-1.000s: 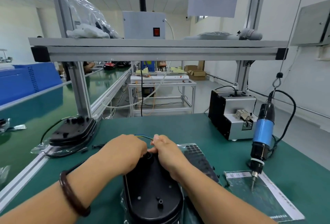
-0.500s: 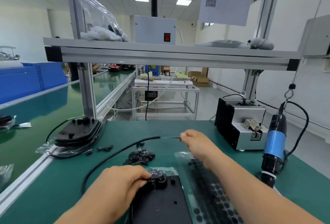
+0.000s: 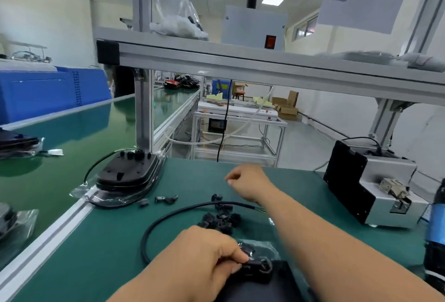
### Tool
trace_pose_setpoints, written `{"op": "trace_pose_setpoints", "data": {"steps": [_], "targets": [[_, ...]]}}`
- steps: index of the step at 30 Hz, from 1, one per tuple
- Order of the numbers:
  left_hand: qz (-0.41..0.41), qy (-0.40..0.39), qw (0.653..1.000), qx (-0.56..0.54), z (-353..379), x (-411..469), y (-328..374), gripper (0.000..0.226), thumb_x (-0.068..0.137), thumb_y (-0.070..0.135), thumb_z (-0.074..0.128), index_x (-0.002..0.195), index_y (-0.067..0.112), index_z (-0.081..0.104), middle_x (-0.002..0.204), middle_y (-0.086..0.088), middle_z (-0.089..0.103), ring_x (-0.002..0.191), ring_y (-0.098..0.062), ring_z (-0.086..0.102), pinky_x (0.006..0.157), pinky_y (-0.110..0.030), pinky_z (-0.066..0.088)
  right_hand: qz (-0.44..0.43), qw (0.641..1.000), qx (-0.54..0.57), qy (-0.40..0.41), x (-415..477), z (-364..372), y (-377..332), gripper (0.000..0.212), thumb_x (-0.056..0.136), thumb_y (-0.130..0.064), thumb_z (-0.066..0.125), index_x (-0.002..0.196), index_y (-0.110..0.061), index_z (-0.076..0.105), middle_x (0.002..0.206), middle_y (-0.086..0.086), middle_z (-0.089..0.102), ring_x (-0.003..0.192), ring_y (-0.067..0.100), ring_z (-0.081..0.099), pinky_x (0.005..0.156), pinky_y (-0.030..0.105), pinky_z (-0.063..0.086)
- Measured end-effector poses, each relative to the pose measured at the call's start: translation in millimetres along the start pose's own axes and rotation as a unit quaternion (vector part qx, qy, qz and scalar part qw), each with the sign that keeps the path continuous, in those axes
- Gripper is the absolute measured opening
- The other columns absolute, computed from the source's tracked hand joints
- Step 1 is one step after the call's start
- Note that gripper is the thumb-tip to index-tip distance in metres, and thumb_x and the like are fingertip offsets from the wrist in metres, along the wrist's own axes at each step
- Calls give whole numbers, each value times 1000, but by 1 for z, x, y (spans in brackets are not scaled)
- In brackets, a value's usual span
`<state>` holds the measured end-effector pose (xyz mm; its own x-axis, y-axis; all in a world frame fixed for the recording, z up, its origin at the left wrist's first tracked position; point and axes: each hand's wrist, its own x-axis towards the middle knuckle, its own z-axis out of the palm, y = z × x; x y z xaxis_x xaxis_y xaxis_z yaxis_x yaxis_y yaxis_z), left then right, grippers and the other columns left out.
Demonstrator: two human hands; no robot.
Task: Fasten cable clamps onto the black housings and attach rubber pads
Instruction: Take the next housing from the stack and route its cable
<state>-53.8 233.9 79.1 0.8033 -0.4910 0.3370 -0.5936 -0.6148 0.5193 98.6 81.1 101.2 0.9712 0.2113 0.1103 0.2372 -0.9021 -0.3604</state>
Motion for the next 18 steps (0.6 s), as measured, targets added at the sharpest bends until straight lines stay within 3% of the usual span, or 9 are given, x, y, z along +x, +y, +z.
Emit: {"op": "trace_pose_setpoints", "data": {"steps": [3,7,12,16,18], "targets": [[-3,3,1000,-18,0,-2,1,44,82,37,67,100,70,45,95,43,58,89,15,60,81,-4,42,-36,996,-45,-71,26,28,-17,35,95,-6,49,122,-17,68,132,-2,62,123,16,54,98,19,39],[-12,13,999,-45,1,-2,0,40,82,37,68,104,66,49,93,43,58,86,19,58,81,-1,39,-64,986,-104,-116,44,39,-24,37,92,-2,50,120,-16,69,128,-4,64,117,16,58,94,19,44],[-23,15,998,-49,4,-2,-5,20,82,35,70,99,45,70,92,20,72,90,10,63,86,-10,46,-89,976,-161,-117,50,36,-30,25,85,-10,61,106,-1,72,113,12,70,106,28,63,85,34,52],[-31,13,999,-43,4,-2,-6,19,82,36,69,100,44,71,92,16,73,89,5,65,85,-14,47,-81,972,-191,-109,45,39,-35,24,86,-14,62,101,4,70,106,17,70,103,33,63,81,36,54],[-35,10,998,-44,4,-2,-5,17,83,36,68,98,41,72,92,15,73,89,3,65,86,-15,47,-70,971,-203,-108,42,38,-34,25,88,-23,63,83,0,67,86,16,66,88,34,61,69,32,49]]}}
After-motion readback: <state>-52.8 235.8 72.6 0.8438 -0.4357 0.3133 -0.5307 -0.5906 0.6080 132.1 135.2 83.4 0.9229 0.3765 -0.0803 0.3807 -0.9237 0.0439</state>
